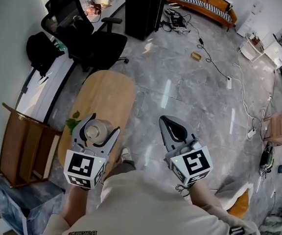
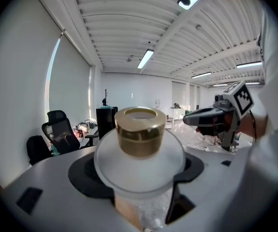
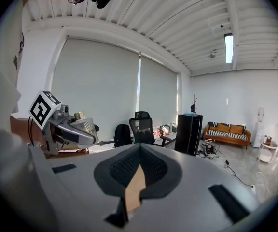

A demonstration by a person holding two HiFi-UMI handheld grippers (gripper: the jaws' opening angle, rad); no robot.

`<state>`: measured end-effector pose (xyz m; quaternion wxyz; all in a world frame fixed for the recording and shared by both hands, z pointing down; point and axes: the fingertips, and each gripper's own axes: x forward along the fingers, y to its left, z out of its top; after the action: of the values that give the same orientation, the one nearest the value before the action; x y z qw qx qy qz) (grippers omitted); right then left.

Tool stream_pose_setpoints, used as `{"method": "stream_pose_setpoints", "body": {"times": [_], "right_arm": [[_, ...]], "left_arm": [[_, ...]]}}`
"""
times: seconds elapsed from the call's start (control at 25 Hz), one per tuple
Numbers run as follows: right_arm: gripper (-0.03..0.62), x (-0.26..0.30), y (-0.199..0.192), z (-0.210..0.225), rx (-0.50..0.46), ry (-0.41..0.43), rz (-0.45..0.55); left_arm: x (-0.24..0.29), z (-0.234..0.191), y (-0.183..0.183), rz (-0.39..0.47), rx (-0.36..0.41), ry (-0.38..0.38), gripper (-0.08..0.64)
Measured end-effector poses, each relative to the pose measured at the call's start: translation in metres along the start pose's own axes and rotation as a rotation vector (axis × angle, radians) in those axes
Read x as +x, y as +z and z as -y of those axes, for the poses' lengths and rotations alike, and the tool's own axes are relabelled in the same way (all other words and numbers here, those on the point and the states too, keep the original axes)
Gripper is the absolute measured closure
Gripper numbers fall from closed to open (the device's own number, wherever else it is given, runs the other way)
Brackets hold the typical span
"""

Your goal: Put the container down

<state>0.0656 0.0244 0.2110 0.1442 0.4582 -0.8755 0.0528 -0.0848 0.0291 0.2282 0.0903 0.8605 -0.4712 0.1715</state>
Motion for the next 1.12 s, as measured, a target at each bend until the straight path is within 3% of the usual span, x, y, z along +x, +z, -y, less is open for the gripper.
{"method": "stream_pose_setpoints", "body": {"times": [0.52,1.12], "right_arm": [[0.597,0.087,0.013,0.032,0.023,-0.027,-0.021],[0.595,0.131,0.021,0.069,-0.009,0.028,-0.038]], "left_arm": [[0.072,-0.062,0.004,-0.047,0.016,-0.09,0.228],[0.104,-0.08,0.008,-0.077,-0.039,-0.043,0.229]]}}
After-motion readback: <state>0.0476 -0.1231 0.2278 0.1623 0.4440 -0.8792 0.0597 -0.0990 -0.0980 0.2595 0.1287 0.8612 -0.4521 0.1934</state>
